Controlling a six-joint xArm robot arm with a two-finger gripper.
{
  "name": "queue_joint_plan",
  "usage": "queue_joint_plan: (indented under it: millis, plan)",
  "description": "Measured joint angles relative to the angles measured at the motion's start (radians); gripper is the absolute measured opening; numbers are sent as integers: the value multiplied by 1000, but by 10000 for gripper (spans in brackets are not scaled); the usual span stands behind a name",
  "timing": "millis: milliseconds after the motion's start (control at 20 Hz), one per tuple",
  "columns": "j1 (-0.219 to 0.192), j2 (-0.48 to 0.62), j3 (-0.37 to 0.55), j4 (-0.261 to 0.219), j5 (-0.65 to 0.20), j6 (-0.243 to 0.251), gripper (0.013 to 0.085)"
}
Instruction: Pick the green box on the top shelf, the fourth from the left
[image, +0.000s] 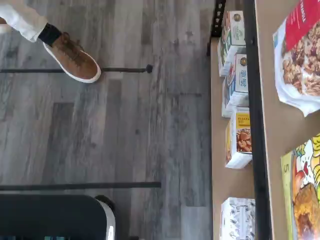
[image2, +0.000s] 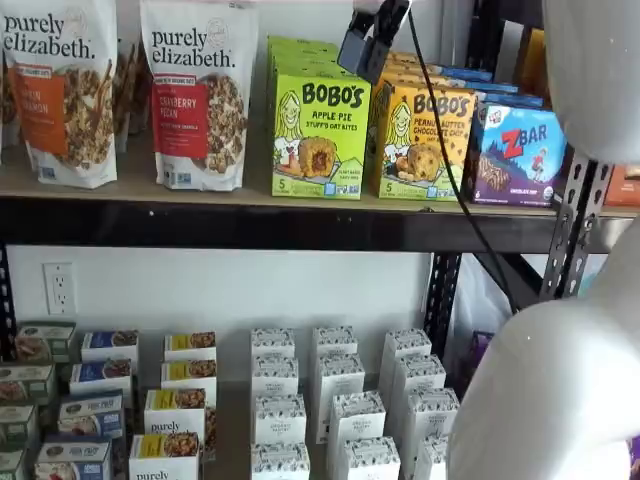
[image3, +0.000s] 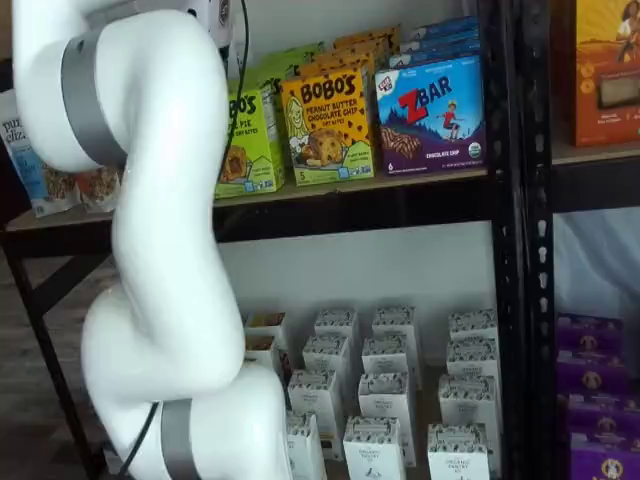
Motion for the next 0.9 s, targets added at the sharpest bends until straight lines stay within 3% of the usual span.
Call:
queue_joint_plan:
  millis: [150,400,650,900]
  plan:
    - [-6,17,-24,-33,14,-11,850]
    - [-31,28,-31,-26,11,-34,850]
    - [-36,4,11,-12,-58,-43,850]
    - [-15,-35,83,-16,-170,-36,850]
